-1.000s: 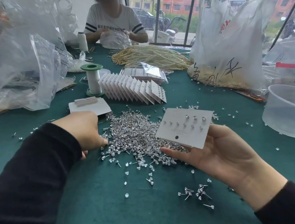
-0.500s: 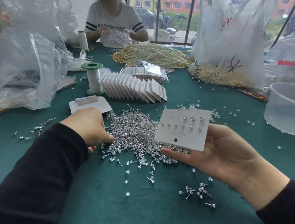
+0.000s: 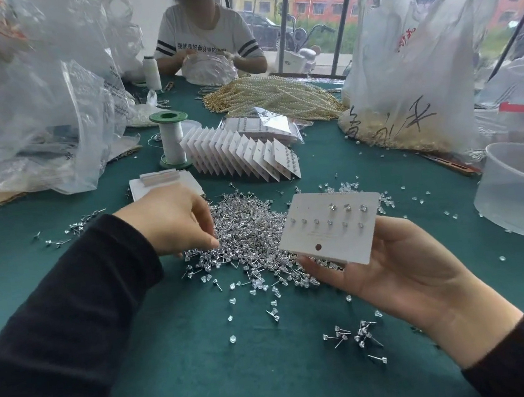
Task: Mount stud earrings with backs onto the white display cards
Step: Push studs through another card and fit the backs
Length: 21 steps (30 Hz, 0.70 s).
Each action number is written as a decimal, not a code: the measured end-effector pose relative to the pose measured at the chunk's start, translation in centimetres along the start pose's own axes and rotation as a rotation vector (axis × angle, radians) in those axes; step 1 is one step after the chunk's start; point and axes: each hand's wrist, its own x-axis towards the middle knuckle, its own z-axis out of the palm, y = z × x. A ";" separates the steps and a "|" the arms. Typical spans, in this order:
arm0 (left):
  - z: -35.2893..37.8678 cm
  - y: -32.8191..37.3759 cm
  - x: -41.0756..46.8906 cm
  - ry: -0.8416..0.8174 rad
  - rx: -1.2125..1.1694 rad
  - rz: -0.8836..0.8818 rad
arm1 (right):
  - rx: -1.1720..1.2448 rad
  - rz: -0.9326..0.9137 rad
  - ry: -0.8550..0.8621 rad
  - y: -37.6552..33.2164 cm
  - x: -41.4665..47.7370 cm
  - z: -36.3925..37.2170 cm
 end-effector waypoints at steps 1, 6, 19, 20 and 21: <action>0.2 0.1 0.0 -0.025 0.012 -0.005 | -0.002 0.000 0.002 0.0 0.0 0.0; 0.4 0.0 0.1 -0.030 0.030 -0.024 | 0.001 0.009 0.001 0.1 0.1 0.0; 0.0 -0.6 0.2 -0.038 0.023 -0.071 | 0.047 0.013 -0.053 0.0 0.1 -0.1; 0.1 -0.6 0.2 -0.044 0.016 -0.075 | 0.047 0.011 -0.055 0.0 0.0 0.0; 0.1 -0.7 0.3 -0.050 0.013 -0.076 | 0.046 0.010 -0.055 0.0 0.0 0.0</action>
